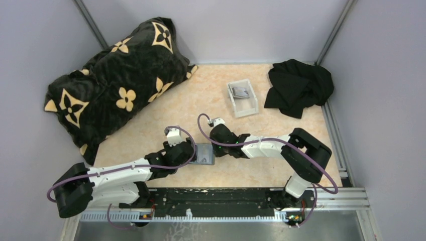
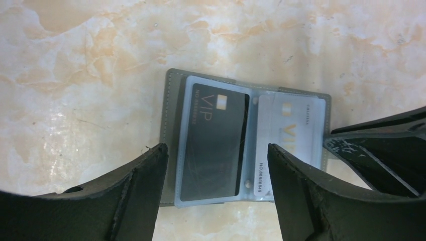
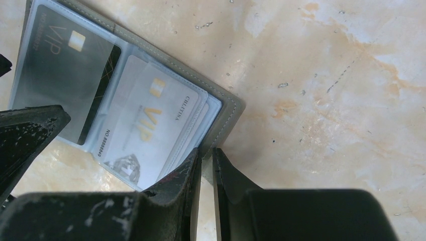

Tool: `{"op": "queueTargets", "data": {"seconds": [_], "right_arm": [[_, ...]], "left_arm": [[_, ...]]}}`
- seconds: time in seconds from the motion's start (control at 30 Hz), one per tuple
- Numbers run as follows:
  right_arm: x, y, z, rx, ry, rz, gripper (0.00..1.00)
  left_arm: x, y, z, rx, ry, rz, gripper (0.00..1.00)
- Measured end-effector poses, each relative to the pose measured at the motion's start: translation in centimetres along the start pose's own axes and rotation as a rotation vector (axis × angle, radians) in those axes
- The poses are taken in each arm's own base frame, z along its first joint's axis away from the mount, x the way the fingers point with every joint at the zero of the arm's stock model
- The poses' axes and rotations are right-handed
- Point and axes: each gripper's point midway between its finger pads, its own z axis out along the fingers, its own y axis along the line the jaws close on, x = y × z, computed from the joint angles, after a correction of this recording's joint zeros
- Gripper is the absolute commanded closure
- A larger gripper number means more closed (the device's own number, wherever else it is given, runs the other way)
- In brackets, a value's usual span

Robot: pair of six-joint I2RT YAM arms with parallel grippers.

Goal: Put the credit cards into the card holder
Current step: Insert the credit card into the card holder.

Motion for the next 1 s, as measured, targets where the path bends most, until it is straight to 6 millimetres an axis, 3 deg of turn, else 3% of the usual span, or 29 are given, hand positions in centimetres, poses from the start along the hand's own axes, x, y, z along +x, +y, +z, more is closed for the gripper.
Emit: {"op": "queueTargets", "data": {"seconds": [0.3, 1.0], "right_arm": [[0.0, 0.0, 0.0, 0.000, 0.000, 0.000, 0.85], [0.0, 0.0, 0.1, 0.000, 0.001, 0.000, 0.85]], "left_arm": [[-0.5, -1.2, -0.2, 0.062, -0.013, -0.029, 0.24], [-0.4, -1.1, -0.2, 0.057, -0.012, -0.021, 0.27]]}}
